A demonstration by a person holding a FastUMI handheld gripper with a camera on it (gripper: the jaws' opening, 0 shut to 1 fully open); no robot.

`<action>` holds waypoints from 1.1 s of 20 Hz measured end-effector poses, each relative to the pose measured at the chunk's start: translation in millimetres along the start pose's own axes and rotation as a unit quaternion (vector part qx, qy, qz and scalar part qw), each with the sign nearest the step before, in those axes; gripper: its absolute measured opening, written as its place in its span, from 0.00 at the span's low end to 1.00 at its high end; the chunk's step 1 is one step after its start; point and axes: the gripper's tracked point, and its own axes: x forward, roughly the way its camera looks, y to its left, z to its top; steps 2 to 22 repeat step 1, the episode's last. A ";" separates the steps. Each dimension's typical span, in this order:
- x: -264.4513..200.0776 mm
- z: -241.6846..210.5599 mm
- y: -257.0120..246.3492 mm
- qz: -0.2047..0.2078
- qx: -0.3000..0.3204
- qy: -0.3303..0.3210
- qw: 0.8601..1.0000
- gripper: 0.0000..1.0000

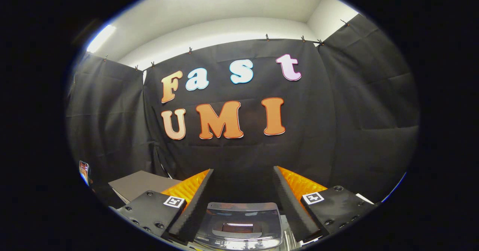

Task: Put the clothes into the washing machine and then close the washing machine lid.

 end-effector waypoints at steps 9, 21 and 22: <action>-1.2 0.7 -0.1 0.000 0.003 0.001 1.000 0.98; -1.2 0.7 -0.1 0.000 0.003 0.001 1.000 0.98; -1.2 0.7 -0.1 0.000 0.003 0.001 1.000 0.98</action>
